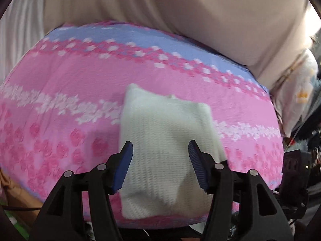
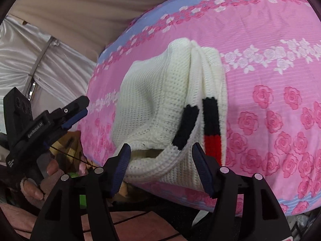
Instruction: Fold small clothes
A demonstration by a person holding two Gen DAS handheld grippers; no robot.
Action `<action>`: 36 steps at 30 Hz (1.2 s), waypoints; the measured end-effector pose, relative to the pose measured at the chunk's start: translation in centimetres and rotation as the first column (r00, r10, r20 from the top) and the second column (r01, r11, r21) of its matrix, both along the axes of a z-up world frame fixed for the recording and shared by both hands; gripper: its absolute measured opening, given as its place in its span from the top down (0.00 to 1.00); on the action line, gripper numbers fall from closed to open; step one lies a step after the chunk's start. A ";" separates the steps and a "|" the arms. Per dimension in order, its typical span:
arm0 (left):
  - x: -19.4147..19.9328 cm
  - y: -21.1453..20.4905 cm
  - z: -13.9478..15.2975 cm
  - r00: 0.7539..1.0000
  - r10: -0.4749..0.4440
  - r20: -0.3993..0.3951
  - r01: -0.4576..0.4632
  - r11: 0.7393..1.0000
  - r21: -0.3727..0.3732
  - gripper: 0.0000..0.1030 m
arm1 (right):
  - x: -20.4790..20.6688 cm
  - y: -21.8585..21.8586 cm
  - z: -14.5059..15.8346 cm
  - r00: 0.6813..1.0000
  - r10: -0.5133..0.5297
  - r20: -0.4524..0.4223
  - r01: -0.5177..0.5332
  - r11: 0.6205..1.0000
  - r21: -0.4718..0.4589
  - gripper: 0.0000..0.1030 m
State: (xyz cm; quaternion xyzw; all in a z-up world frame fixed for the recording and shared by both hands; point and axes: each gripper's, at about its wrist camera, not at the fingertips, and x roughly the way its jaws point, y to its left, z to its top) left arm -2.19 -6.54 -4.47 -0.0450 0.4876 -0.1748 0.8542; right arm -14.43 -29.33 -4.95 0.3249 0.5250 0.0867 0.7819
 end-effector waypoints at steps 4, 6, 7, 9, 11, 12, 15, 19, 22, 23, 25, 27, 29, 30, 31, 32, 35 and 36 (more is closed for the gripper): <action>-0.5 1.1 -1.7 0.996 0.066 -0.054 -0.067 0.998 -0.014 0.40 | 0.7 1.0 -0.9 0.998 0.048 -0.031 -0.049 0.997 -0.052 0.70; -0.5 1.9 -2.2 0.993 0.087 -0.080 -0.089 0.996 -0.015 0.40 | 0.7 0.5 -1.4 0.998 0.035 -0.046 -0.035 0.999 -0.011 0.93; -0.9 2.1 -2.0 0.993 0.088 -0.082 -0.090 0.996 -0.016 0.40 | 0.0 -0.5 -0.8 1.000 -0.001 -0.011 0.002 0.998 0.064 0.93; -1.0 2.3 -1.7 0.994 0.083 -0.069 -0.084 0.996 -0.015 0.40 | -1.7 -2.1 0.3 0.998 -0.056 0.026 0.053 0.994 0.098 0.93; -0.9 2.3 -2.1 0.994 0.069 -0.081 -0.070 0.997 -0.011 0.39 | -2.9 -3.3 -1.2 0.997 -0.072 -0.032 0.073 0.997 0.038 0.93; -0.9 2.3 -2.4 0.993 0.063 -0.096 -0.064 0.998 -0.012 0.39 | -3.3 -3.5 -3.1 0.992 -0.059 -0.110 0.054 0.998 -0.045 0.91; -0.9 2.0 -3.5 0.988 0.042 -0.148 -0.044 0.999 -0.014 0.39 | -4.2 -3.0 -3.4 0.988 -0.066 -0.140 0.040 0.983 -0.181 0.84; -1.4 2.5 -3.4 0.989 0.025 -0.146 -0.027 1.000 -0.013 0.39 | -3.5 -1.3 2.3 0.996 -0.081 0.048 0.086 0.991 -0.107 0.52; -1.5 2.3 -4.0 0.985 0.021 -0.173 -0.023 1.000 -0.011 0.39 | -0.9 0.3 3.4 0.994 -0.032 0.103 0.040 0.996 -0.079 0.37; -1.7 2.1 -4.0 0.985 0.016 -0.173 -0.019 1.000 -0.012 0.39 | 0.1 0.3 2.9 0.995 -0.031 0.094 0.037 0.997 -0.063 0.36; -2.0 1.6 -4.0 0.985 0.000 -0.170 -0.001 1.000 -0.006 0.38 | 2.4 0.4 0.4 0.999 -0.029 0.039 0.029 1.000 -0.008 0.36; -2.3 1.2 -4.1 0.985 -0.015 -0.173 0.016 1.000 0.007 0.36 | 4.0 0.8 -2.8 0.998 -0.001 -0.062 0.000 1.000 -0.025 0.80; -2.6 1.1 -3.9 0.986 -0.018 -0.168 0.020 1.000 0.013 0.36 | 3.8 0.6 -1.4 1.000 -0.006 -0.020 0.006 1.000 0.003 0.81; -3.0 1.1 -3.6 0.988 -0.023 -0.152 0.025 1.000 0.012 0.36 | 3.4 -0.1 0.7 0.998 -0.029 0.054 0.028 0.999 0.028 0.81; -3.1 1.1 -3.4 0.990 -0.026 -0.142 0.028 1.000 0.011 0.36 | 3.2 -0.8 2.0 0.995 -0.044 0.087 0.042 0.999 0.015 0.81; -3.3 1.2 -3.3 0.991 -0.031 -0.133 0.032 0.999 0.010 0.36 | 2.9 -1.4 2.9 0.993 -0.052 0.104 0.053 0.999 -0.006 0.81; -3.2 1.2 -4.1 0.986 -0.028 -0.166 0.028 1.000 -0.002 0.36 | 3.7 -2.9 -0.1 1.000 -0.011 0.009 0.013 0.984 -0.180 0.77; -3.1 1.2 -4.7 0.981 -0.026 -0.194 0.024 1.000 -0.018 0.36 | 4.1 -2.9 -2.4 0.998 0.023 -0.055 -0.033 0.978 -0.204 0.76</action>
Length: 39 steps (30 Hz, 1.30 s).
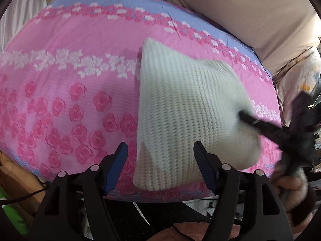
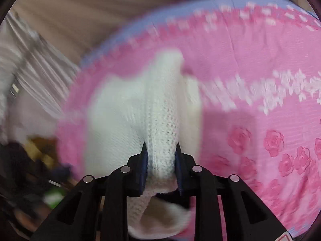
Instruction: Fold small clothes
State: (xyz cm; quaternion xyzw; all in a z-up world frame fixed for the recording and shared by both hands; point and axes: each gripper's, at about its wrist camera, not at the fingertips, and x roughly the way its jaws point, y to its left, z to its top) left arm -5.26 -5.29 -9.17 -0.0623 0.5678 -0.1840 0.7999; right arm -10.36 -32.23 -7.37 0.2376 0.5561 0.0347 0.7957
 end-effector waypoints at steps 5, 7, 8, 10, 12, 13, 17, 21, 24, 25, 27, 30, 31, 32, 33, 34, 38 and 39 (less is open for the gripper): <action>0.1 0.5 -1.3 0.997 0.030 -0.068 -0.032 0.999 -0.042 0.36 | -1.9 -0.8 2.6 0.994 -0.070 0.078 0.063 0.994 0.094 0.66; -0.1 0.5 -1.7 0.996 0.040 -0.079 -0.043 0.998 -0.044 0.36 | -3.2 -1.0 3.5 0.993 -0.079 0.085 0.068 0.990 0.124 0.65; -0.1 0.5 -1.8 0.996 0.043 -0.084 -0.047 0.998 -0.047 0.36 | -4.1 -1.3 3.5 0.994 -0.082 0.070 0.071 0.985 0.154 0.60; -0.2 0.2 -2.0 0.995 0.049 -0.084 -0.053 0.998 -0.042 0.36 | -5.0 -1.0 3.1 0.997 -0.065 0.036 0.056 0.978 0.199 0.59; -0.3 -0.1 -1.9 0.996 0.051 -0.076 -0.054 0.998 -0.039 0.36 | -5.7 0.6 2.7 1.000 -0.014 0.017 0.010 0.980 0.200 0.59; -0.3 -0.3 -1.9 0.996 0.051 -0.073 -0.053 0.998 -0.035 0.36 | -5.8 1.3 2.2 1.000 0.009 0.006 -0.010 0.977 0.211 0.59; -0.1 -1.0 -1.9 0.997 0.049 -0.066 -0.050 0.999 -0.013 0.36 | -6.7 2.8 0.6 0.999 0.046 -0.024 -0.041 0.978 0.204 0.60; 0.1 -1.4 -2.0 0.997 0.043 -0.070 -0.043 0.999 0.009 0.36 | -6.7 3.0 1.7 0.998 0.056 0.017 -0.058 0.987 0.148 0.89; 0.2 -1.6 -1.7 0.998 0.032 -0.060 -0.031 0.999 0.022 0.36 | -7.5 2.8 4.2 0.995 0.063 0.078 -0.074 0.986 0.150 0.89; 0.2 -1.7 -1.6 0.998 0.028 -0.057 -0.027 0.999 0.024 0.36 | -7.7 2.8 4.2 0.995 0.066 0.075 -0.075 0.989 0.130 0.89; 0.4 -1.8 -1.6 0.998 0.018 -0.057 -0.016 0.999 0.030 0.36 | -7.7 2.4 1.6 0.997 0.078 0.005 -0.078 0.996 0.051 0.89; 0.9 -2.0 -2.1 0.997 0.012 -0.078 -0.009 0.999 0.046 0.36 | -7.9 1.6 -2.2 0.995 0.069 -0.076 -0.066 0.997 0.052 0.87; 1.0 -2.0 -2.0 0.997 0.014 -0.081 -0.009 0.998 0.057 0.36 | -7.8 1.2 -1.6 0.996 0.049 -0.072 -0.044 0.997 0.068 0.86; 1.1 -1.9 -1.9 0.997 0.016 -0.075 -0.011 0.998 0.060 0.36 | -7.8 1.1 -0.6 0.998 0.035 -0.055 -0.030 0.997 0.076 0.82; 1.2 -1.6 -1.5 0.998 0.021 -0.060 -0.017 0.998 0.058 0.36 | -7.7 0.8 0.9 1.000 0.017 -0.017 -0.016 0.997 0.074 0.75; 1.5 -1.4 -1.1 0.999 0.030 -0.042 -0.028 0.998 0.056 0.36 | -7.7 0.6 2.3 1.000 -0.001 0.019 0.000 0.997 0.071 0.71; 3.1 -1.0 0.2 0.999 0.052 0.008 -0.053 0.998 0.044 0.36 | -5.6 -0.5 6.0 0.987 -0.076 0.143 0.065 0.994 0.083 0.48; 3.6 -1.2 0.2 0.999 0.051 0.010 -0.051 0.997 0.050 0.36 | -4.5 -0.5 6.2 0.984 -0.089 0.154 0.077 0.994 0.082 0.46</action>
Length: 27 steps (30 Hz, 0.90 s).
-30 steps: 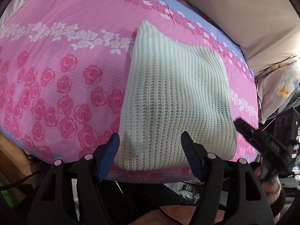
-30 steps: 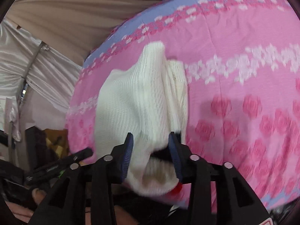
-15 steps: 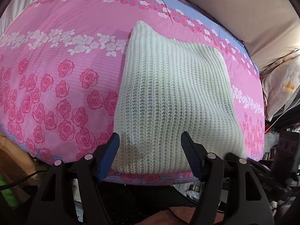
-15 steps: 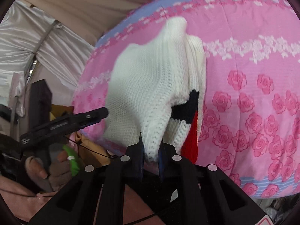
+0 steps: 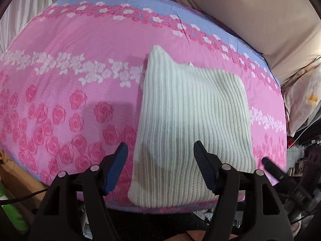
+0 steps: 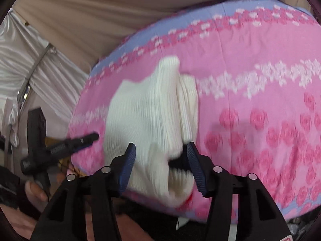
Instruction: Fold small clothes
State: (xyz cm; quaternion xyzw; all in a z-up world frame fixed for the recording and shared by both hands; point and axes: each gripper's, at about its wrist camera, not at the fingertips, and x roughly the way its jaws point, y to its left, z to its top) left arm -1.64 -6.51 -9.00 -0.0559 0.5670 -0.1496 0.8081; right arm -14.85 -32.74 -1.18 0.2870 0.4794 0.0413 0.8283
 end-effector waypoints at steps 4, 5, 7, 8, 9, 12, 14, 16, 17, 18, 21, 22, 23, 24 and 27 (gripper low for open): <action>1.6 -1.4 -0.5 0.999 -0.031 0.009 0.030 0.999 0.028 0.36 | 4.1 1.0 -2.8 0.999 0.034 -0.037 -0.034 0.999 -0.018 0.67; 1.8 -1.8 -0.6 0.999 -0.040 0.012 0.040 0.998 0.037 0.36 | 4.7 1.5 -3.7 0.996 0.052 -0.071 -0.055 0.998 -0.043 0.85; 2.1 -2.4 -0.5 0.998 -0.054 0.008 0.054 0.998 0.032 0.36 | 4.3 1.0 -3.3 0.998 0.015 -0.057 -0.019 0.998 -0.060 0.85; 2.1 -2.6 -0.4 0.998 -0.067 0.011 0.067 0.998 0.021 0.36 | 3.8 0.6 -3.1 0.999 -0.002 -0.044 0.000 0.998 -0.056 0.86; 2.0 -2.6 -0.4 0.997 -0.073 0.015 0.073 0.997 0.020 0.35 | 3.2 -0.1 -2.9 0.999 -0.029 -0.040 0.026 0.997 -0.079 0.85; 2.3 -2.4 -1.5 0.998 -0.066 -0.013 0.066 0.998 0.021 0.32 | 2.5 -1.4 -4.3 0.992 -0.065 -0.105 0.057 0.996 -0.074 0.55; 3.0 -1.6 -3.0 0.996 -0.040 -0.082 0.040 0.999 -0.001 0.32 | 2.1 -1.9 -4.9 0.990 -0.078 -0.118 0.080 0.997 0.008 0.53; 3.4 -0.8 -4.0 0.993 -0.014 -0.119 0.010 0.999 -0.037 0.31 | 2.1 -1.8 -5.1 0.987 -0.098 -0.125 0.100 0.995 0.010 0.40; 3.8 -0.3 -4.8 0.988 0.000 -0.152 -0.011 0.998 -0.069 0.29 | 2.2 -1.8 -5.4 0.985 -0.107 -0.133 0.109 0.994 0.008 0.31; 3.9 0.0 -5.4 0.985 0.011 -0.175 -0.027 0.996 -0.091 0.27 | 2.5 -1.8 -6.2 0.983 -0.108 -0.147 0.115 0.993 0.038 0.29; 4.5 0.8 -7.6 0.969 0.039 -0.245 -0.078 0.986 -0.150 0.16 | 2.7 -2.0 -8.7 0.976 -0.108 -0.191 0.142 0.974 0.175 0.23; 4.5 0.9 -8.1 0.965 0.040 -0.258 -0.085 0.983 -0.163 0.15 | 2.7 -2.0 -9.5 0.975 -0.104 -0.198 0.149 0.963 0.225 0.23; 4.6 1.0 -8.6 0.962 0.040 -0.272 -0.091 0.980 -0.178 0.12 | 2.8 -2.0 -10.2 0.973 -0.104 -0.208 0.158 0.951 0.264 0.23; 4.7 1.1 -9.0 0.958 0.042 -0.284 -0.101 0.975 -0.196 0.10 | 2.8 -1.9 -11.0 0.970 -0.107 -0.218 0.172 0.936 0.306 0.23; 4.7 0.6 -9.1 0.964 0.022 -0.264 -0.079 0.975 -0.209 0.05 | 2.8 -1.8 -11.6 0.975 -0.122 -0.187 0.182 0.920 0.349 0.30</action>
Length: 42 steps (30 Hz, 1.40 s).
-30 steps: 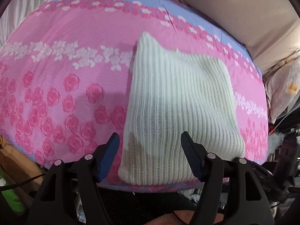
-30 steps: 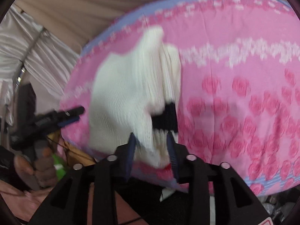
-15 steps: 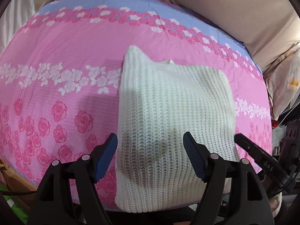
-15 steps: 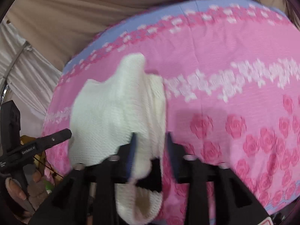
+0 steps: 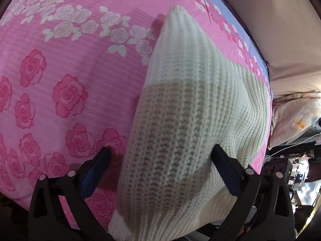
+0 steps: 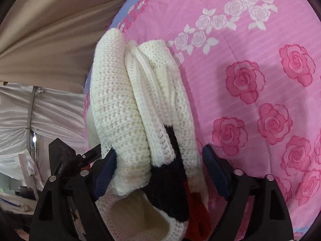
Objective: Fold small clothes
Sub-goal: 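Grasp the bundle end with both grippers and fold it over onto itself, then release both grippers and pull them back from the folded sweater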
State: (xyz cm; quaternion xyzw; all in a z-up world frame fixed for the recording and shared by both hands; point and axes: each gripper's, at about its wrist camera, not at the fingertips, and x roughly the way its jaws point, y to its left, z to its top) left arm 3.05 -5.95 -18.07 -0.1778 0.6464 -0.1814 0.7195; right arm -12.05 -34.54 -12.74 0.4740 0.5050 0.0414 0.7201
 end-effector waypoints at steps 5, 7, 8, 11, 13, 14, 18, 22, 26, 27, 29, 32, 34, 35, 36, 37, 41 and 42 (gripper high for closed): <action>0.2 -1.4 1.4 0.994 -0.103 0.041 0.105 0.994 -0.037 0.55 | 0.1 0.6 1.2 0.999 0.006 0.036 -0.006 1.000 -0.001 0.56; 0.3 -1.3 2.7 0.993 -0.114 0.042 0.116 0.991 -0.060 0.61 | 0.1 0.9 2.4 0.998 -0.004 0.061 0.005 1.000 -0.011 0.60; 0.2 -1.2 3.8 0.991 -0.123 0.052 0.127 0.989 -0.074 0.62 | 0.0 1.1 3.5 0.997 -0.012 0.082 0.012 1.000 -0.007 0.60; 0.1 -1.2 6.8 0.982 -0.159 0.099 0.168 0.982 -0.091 0.62 | 0.4 1.8 6.0 0.991 -0.017 0.134 0.018 1.000 -0.006 0.61; 0.2 -1.1 8.8 0.974 -0.179 0.141 0.192 0.977 -0.088 0.62 | 0.7 2.3 7.6 0.986 -0.015 0.164 0.016 1.000 -0.006 0.61; 0.4 -0.9 9.9 0.969 -0.187 0.161 0.203 0.975 -0.089 0.62 | 0.9 2.4 8.1 0.984 -0.017 0.175 0.017 1.000 -0.004 0.61; 1.2 0.5 13.4 0.950 -0.196 0.243 0.225 0.970 -0.094 0.62 | 2.2 3.9 11.1 0.969 -0.018 0.245 0.020 1.000 -0.006 0.61; 2.1 3.0 17.2 0.923 -0.184 0.338 0.229 0.968 -0.100 0.62 | 4.5 5.8 15.1 0.941 0.025 0.337 -0.010 0.999 -0.046 0.61; 3.4 7.2 21.3 0.887 -0.138 0.441 0.202 0.974 -0.100 0.61 | 7.8 9.4 18.9 0.901 0.100 0.422 -0.060 0.992 -0.108 0.60; 4.0 8.2 21.9 0.879 -0.127 0.460 0.187 0.978 -0.088 0.59 | 8.7 10.4 19.1 0.894 0.113 0.433 -0.064 0.990 -0.126 0.59; 5.4 9.5 21.7 0.873 -0.103 0.477 0.139 0.989 -0.042 0.44 | 10.3 11.9 18.1 0.891 0.134 0.433 -0.062 0.983 -0.175 0.46; 8.7 12.2 16.6 0.882 -0.083 0.464 0.019 0.990 0.140 0.39 | 12.4 13.4 13.9 0.935 0.135 0.328 -0.004 0.929 -0.370 0.45; 9.8 14.0 13.3 0.908 -0.077 0.412 -0.045 0.960 0.278 0.51 | 12.5 14.3 12.0 0.964 0.133 0.229 -0.023 0.903 -0.429 0.70; 9.7 14.5 12.5 0.917 -0.077 0.392 -0.051 0.951 0.305 0.51 | 12.0 14.9 12.2 0.959 0.155 0.238 -0.042 0.907 -0.420 0.78; 8.9 15.5 12.2 0.918 -0.071 0.390 -0.048 0.957 0.286 0.51 | 11.4 16.2 13.1 0.949 0.191 0.250 -0.065 0.897 -0.438 0.78; 8.1 16.2 12.3 0.913 -0.067 0.402 -0.046 0.963 0.266 0.51 | 11.0 17.5 14.0 0.936 0.228 0.268 -0.087 0.887 -0.453 0.78; 6.2 15.9 13.1 0.894 -0.107 0.435 -0.010 0.966 0.259 0.49 | 12.2 22.8 15.0 0.887 0.371 0.276 -0.203 0.848 -0.489 0.79; 6.0 15.1 13.0 0.890 -0.129 0.437 0.009 0.964 0.266 0.47 | 13.0 24.0 14.3 0.880 0.404 0.250 -0.232 0.825 -0.515 0.79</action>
